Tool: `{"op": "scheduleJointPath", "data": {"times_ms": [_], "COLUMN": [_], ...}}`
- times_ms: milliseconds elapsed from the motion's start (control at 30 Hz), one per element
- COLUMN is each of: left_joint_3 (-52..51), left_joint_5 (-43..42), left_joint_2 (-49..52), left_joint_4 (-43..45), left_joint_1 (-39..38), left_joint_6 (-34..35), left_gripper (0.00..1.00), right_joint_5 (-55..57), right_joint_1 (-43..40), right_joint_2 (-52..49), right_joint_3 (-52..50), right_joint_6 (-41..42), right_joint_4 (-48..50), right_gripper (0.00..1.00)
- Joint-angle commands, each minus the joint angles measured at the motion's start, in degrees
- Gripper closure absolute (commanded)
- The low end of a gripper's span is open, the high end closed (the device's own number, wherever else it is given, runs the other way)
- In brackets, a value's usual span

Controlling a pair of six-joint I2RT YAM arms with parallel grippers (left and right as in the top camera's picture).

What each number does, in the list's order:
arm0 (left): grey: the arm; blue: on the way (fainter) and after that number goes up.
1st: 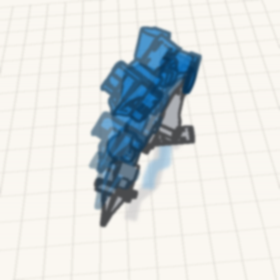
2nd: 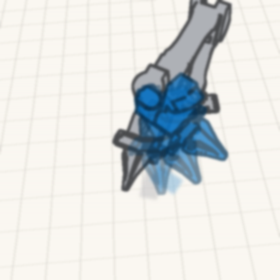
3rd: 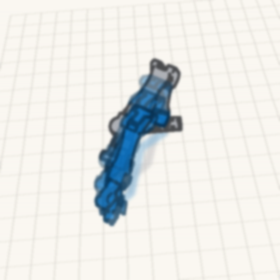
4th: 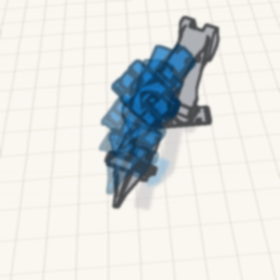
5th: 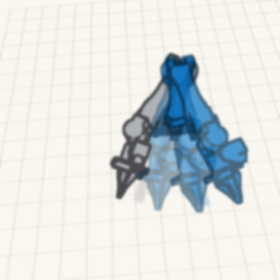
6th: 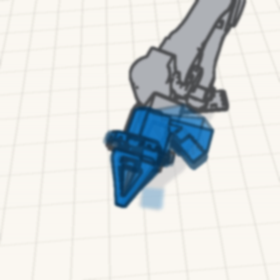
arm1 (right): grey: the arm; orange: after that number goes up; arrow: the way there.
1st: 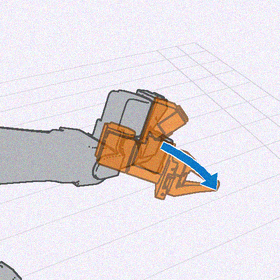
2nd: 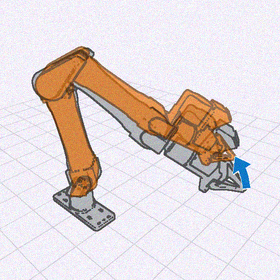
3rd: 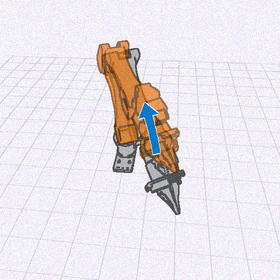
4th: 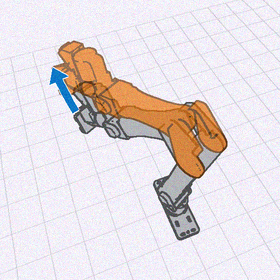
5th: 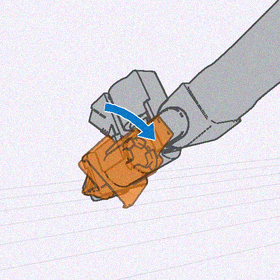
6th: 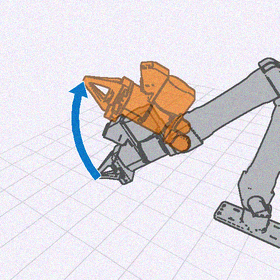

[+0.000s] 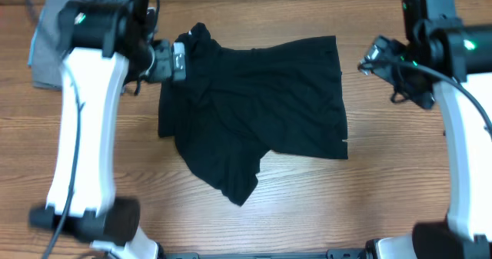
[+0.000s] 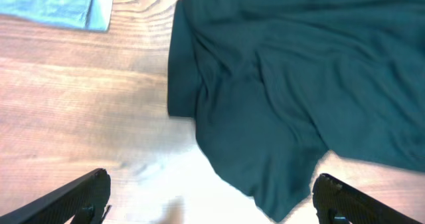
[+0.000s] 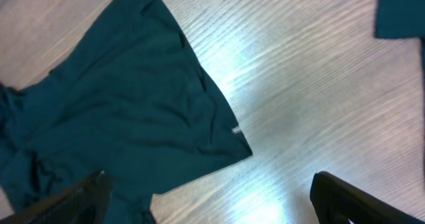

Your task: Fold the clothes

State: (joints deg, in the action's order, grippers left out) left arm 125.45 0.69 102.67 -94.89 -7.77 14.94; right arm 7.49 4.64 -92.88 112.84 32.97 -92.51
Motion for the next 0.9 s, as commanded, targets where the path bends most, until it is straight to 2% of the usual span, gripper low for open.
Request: {"op": "scheduleJointPath", "data": {"times_ms": [0,133,233,267,367,400,500,633,867], "left_joint_3": [-2.19,-13.05,-23.04,-29.92,-41.86,-45.0,-54.69,-63.6,-70.75], "left_joint_5": [-3.98,-6.6,-6.54,-6.54,-6.54,-6.64,-10.36,-12.96,-11.08], "left_joint_2": [-8.94,-15.47,-17.79,-18.03,-17.49,-17.18,-16.24,-15.12,-13.29], "left_joint_4": [-1.9,-1.73,0.72,3.76,10.51,12.39,19.47,28.22,37.22], "left_joint_1": [-3.82,-12.76,-20.28,-24.52,-30.1,-31.04,-32.11,-30.82,-27.74], "left_joint_6": [2.23,3.45,6.67,8.72,12.46,13.6,15.54,16.33,18.62], "left_gripper": [0.0,0.0,0.0,0.0,0.14,0.16,0.19,0.32,0.35], "right_joint_5": [-0.74,-1.57,-4.55,-7.54,-10.19,-10.16,-10.19,-11.34,-14.12], "right_joint_1": [0.26,0.26,0.26,0.26,0.26,0.26,0.09,0.11,0.11], "right_joint_2": [6.01,8.83,9.31,9.14,8.92,8.92,8.92,8.85,8.72], "right_joint_3": [-1.38,-10.27,-19.3,-24.81,-32.87,-35.47,-40.85,-45.18,-51.15], "right_joint_6": [1.57,1.53,0.66,-1.6,-2.12,-2.14,-2.14,-2.14,-2.78], "right_joint_4": [-3.87,-2.86,1.44,5.46,11.67,13.73,17.42,21.81,28.98], "right_gripper": [0.0,0.0,0.0,0.0,0.0,0.0,0.0,0.0,0.0]}}
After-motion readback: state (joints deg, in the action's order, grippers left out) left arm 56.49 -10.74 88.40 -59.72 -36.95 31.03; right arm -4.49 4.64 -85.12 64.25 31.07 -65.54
